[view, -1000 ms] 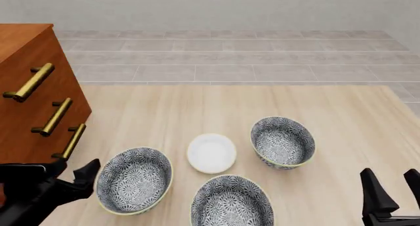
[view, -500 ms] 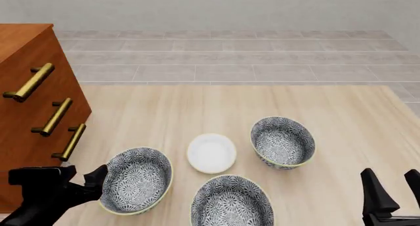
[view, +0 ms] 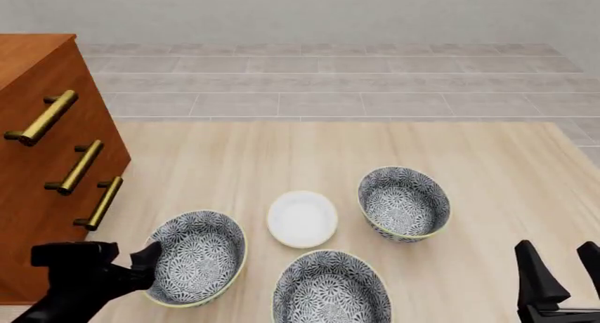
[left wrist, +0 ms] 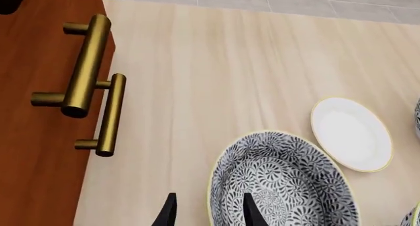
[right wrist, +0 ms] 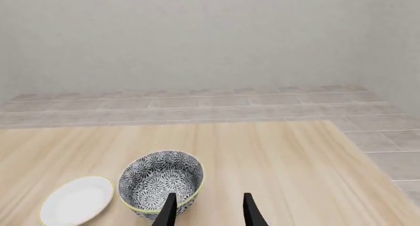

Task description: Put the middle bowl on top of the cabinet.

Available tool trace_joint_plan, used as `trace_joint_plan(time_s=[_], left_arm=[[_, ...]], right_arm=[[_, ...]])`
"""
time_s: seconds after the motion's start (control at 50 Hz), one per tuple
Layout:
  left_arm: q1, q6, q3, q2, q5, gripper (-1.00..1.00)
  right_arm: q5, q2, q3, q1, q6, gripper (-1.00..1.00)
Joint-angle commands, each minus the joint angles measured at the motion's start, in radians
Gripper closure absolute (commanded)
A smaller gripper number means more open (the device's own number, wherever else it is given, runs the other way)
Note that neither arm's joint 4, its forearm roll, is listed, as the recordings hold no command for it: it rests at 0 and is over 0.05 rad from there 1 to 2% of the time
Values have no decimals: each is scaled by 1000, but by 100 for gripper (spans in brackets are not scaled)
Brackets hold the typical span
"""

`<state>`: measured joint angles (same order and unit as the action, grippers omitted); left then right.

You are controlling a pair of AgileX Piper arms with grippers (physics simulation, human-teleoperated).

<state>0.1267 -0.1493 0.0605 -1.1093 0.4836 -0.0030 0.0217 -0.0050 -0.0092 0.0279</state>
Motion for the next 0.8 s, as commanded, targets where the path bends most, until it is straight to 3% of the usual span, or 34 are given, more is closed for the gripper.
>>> trace_joint_plan(time_s=[0.02, 0.8], left_arm=[[5, -8, -10, -62, 55, -100], [24, -49, -37, -255, 220, -100]], right_arm=[[-4, 3, 2, 0, 2, -100], [1, -1, -1, -7, 9, -100]])
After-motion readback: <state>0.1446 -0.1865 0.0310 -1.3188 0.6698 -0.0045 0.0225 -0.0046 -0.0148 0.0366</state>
